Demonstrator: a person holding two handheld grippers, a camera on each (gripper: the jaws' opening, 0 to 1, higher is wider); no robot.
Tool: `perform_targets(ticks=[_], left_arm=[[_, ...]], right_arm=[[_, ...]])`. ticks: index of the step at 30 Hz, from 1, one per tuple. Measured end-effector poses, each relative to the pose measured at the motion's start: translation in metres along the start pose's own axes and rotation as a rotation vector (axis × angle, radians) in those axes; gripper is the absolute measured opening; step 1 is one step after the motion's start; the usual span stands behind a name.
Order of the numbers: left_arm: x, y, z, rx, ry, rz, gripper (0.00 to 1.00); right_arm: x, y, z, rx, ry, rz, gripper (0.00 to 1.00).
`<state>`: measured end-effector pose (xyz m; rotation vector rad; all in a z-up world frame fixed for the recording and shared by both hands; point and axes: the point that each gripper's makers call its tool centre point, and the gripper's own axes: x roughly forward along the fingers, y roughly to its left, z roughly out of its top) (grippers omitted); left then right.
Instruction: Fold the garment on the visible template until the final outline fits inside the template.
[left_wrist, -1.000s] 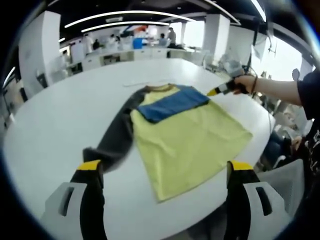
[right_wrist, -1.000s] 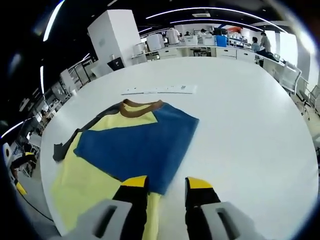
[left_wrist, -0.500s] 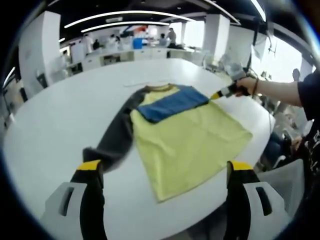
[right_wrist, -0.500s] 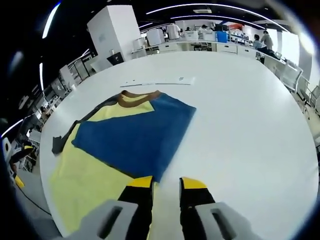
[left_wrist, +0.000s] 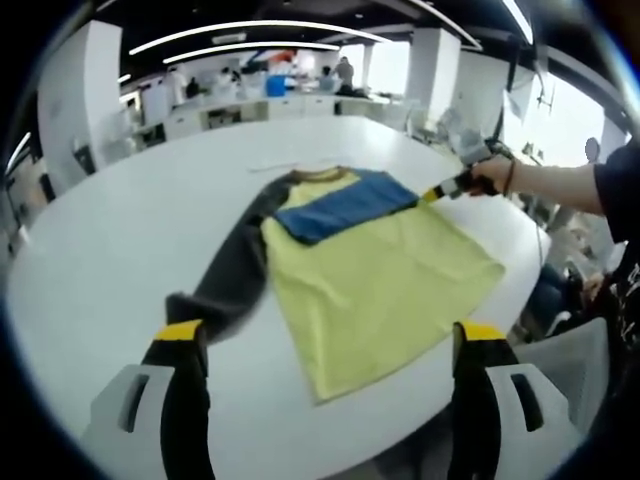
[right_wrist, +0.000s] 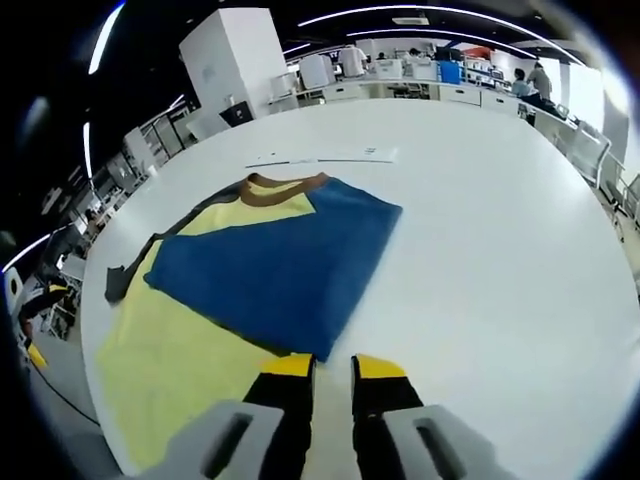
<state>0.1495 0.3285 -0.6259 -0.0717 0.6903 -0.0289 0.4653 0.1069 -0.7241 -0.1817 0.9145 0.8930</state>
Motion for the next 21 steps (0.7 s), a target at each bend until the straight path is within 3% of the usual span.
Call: perform_targets(ticks=[9, 21], left_arm=[[0.001, 0.000, -0.001, -0.004, 0.001, -0.003, 0.97], [-0.002, 0.004, -0.004, -0.005, 0.008, 0.004, 0.96]], right_arm=[[-0.004, 0.018, -0.002, -0.052, -0.012, -0.010, 0.00], [-0.010, 0.008, -0.003, -0.105, -0.003, -0.066, 0.00]])
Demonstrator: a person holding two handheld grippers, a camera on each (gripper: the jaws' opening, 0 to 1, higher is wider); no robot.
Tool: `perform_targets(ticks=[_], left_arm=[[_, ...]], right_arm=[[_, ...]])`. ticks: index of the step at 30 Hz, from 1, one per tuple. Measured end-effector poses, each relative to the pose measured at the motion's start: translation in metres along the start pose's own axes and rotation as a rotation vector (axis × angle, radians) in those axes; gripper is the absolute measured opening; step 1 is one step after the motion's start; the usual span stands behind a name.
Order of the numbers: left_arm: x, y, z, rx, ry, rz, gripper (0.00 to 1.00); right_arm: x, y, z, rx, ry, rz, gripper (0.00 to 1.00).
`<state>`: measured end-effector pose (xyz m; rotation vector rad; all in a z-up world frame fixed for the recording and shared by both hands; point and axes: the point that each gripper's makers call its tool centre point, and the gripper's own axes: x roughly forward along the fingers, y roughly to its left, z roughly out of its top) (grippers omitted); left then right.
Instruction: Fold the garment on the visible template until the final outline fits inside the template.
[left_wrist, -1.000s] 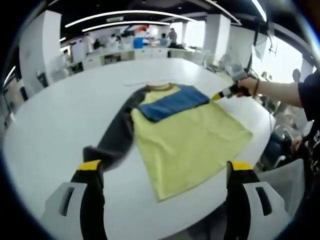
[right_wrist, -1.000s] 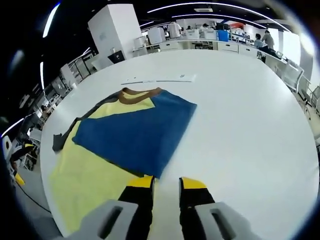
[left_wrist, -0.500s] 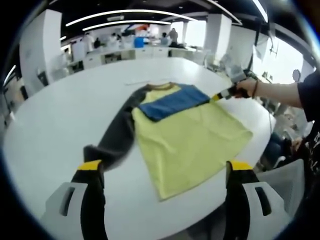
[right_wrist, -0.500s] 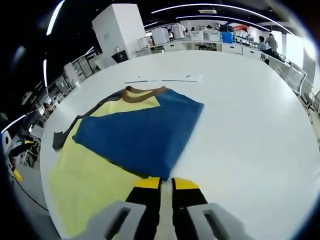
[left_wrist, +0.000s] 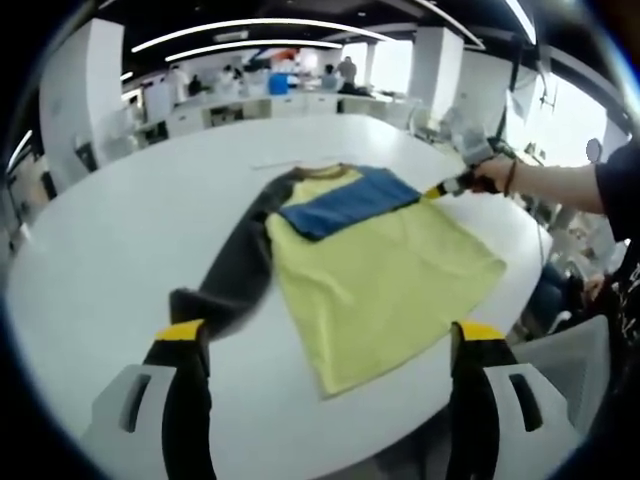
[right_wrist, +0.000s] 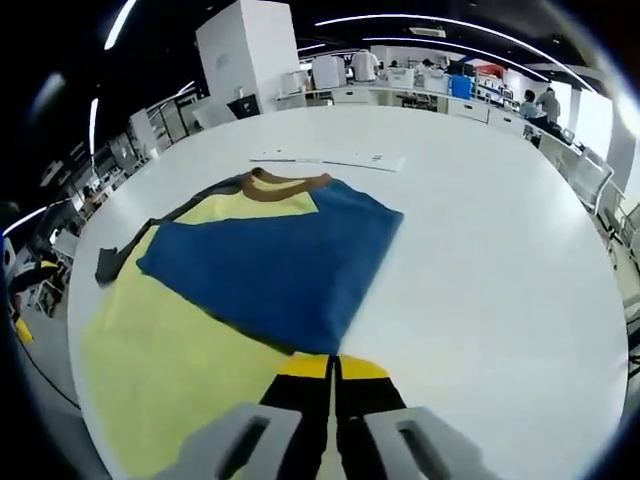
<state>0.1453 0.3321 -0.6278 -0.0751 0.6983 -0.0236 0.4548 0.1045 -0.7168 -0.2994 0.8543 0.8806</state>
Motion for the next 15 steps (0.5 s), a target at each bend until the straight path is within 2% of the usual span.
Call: perform_targets(ticks=[4, 15], left_arm=[[0.000, 0.000, 0.001, -0.001, -0.005, 0.000, 0.96], [0.000, 0.001, 0.000, -0.003, -0.001, 0.004, 0.96]], right_arm=[[0.000, -0.006, 0.000, -0.017, 0.000, -0.022, 0.00], [-0.001, -0.023, 0.000, 0.003, 0.008, -0.047, 0.00]])
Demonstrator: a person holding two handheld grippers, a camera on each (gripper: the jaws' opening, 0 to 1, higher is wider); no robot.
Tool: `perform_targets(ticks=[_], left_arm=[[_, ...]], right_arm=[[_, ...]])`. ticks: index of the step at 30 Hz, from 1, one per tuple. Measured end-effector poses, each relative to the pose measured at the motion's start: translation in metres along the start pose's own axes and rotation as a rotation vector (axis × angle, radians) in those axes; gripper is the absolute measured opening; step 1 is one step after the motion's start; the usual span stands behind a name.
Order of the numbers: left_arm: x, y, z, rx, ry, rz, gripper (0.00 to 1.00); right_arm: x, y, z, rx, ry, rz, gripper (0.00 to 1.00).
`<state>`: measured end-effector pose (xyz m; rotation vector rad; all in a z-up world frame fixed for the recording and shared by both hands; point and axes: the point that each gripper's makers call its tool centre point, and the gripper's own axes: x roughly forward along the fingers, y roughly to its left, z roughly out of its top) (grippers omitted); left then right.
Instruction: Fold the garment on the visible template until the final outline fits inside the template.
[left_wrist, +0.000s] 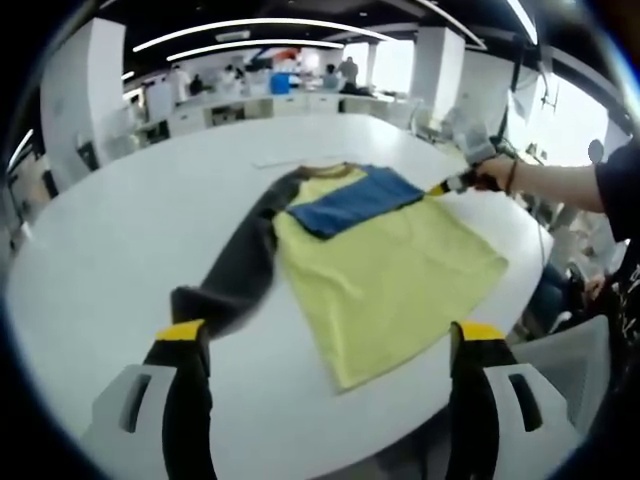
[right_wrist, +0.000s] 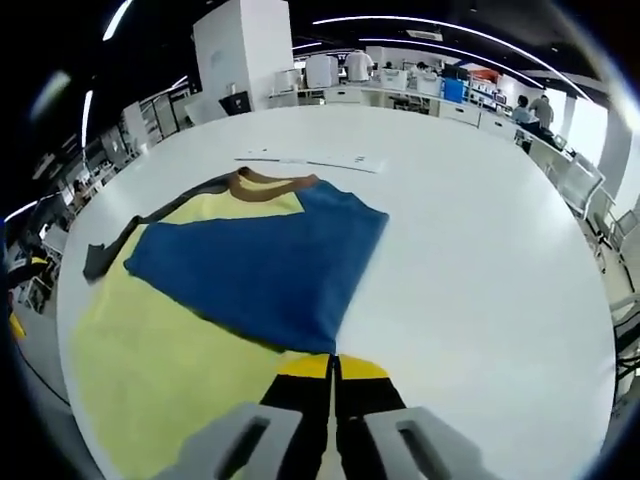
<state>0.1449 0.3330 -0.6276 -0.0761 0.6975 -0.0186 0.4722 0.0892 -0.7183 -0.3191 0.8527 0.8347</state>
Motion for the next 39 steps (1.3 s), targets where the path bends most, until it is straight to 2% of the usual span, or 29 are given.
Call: perform_targets(ticks=[14, 31, 37, 39], left_arm=[[0.001, 0.000, 0.000, 0.002, 0.004, 0.003, 0.96], [0.000, 0.002, 0.003, 0.006, 0.001, 0.011, 0.96], [-0.001, 0.004, 0.004, 0.003, -0.001, 0.018, 0.96], [-0.001, 0.005, 0.004, 0.002, -0.001, 0.020, 0.96]], right_arm=[[-0.010, -0.030, -0.009, -0.008, 0.032, -0.066, 0.00], [-0.016, -0.050, -0.017, -0.007, 0.057, -0.102, 0.00], [-0.016, -0.048, -0.018, 0.035, 0.057, -0.090, 0.00], [-0.016, -0.048, -0.017, 0.095, 0.048, -0.084, 0.00]])
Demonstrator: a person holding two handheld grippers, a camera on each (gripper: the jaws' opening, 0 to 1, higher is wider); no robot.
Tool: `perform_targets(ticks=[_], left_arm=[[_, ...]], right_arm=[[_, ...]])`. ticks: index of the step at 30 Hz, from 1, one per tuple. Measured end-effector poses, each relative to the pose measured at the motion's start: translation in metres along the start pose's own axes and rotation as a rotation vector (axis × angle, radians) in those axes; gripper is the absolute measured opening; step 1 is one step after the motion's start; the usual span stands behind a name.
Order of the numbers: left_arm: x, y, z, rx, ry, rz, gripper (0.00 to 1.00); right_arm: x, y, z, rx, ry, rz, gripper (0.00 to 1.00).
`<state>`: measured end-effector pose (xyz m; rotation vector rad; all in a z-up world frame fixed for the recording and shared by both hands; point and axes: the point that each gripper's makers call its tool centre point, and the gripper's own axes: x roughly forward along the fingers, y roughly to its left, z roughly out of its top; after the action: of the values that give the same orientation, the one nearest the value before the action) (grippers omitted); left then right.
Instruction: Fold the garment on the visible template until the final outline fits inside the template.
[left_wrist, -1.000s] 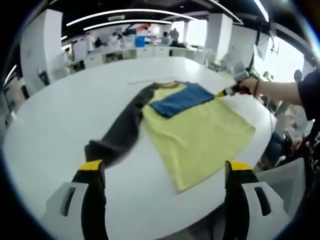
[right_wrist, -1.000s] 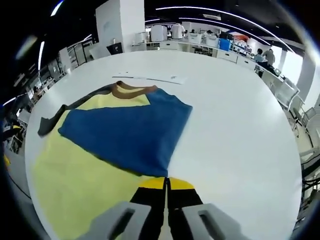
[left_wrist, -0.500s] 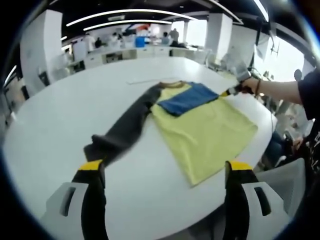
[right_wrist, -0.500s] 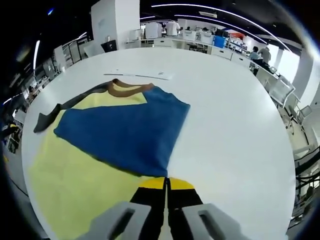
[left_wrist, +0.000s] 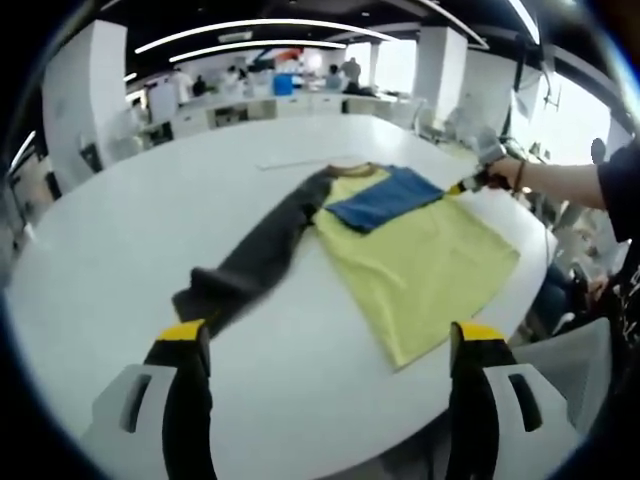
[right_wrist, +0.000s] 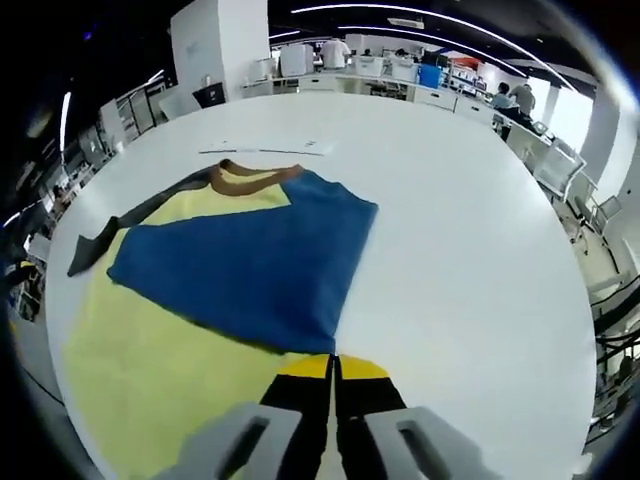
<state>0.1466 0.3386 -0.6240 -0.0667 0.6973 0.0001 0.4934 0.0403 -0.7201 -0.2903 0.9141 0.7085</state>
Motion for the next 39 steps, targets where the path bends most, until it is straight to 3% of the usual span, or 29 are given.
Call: perform_targets(ticks=[4, 9, 17, 23, 39], left_arm=[[0.000, 0.001, 0.001, 0.004, -0.002, 0.001, 0.96], [0.002, 0.001, 0.003, 0.001, -0.005, 0.001, 0.96], [0.001, 0.007, 0.007, 0.007, -0.011, 0.012, 0.96], [0.001, 0.010, 0.008, 0.012, -0.013, 0.015, 0.96], [0.000, 0.037, 0.016, -0.013, -0.032, 0.069, 0.95]], right_arm=[[-0.005, -0.003, 0.004, 0.057, -0.033, 0.002, 0.02], [-0.010, -0.002, 0.013, 0.173, -0.088, 0.031, 0.19], [-0.030, 0.014, 0.040, 0.213, -0.200, 0.116, 0.52], [-0.043, 0.029, 0.045, 0.176, -0.218, 0.169, 0.64], [-0.083, 0.075, 0.031, -0.017, -0.204, 0.286, 0.89]])
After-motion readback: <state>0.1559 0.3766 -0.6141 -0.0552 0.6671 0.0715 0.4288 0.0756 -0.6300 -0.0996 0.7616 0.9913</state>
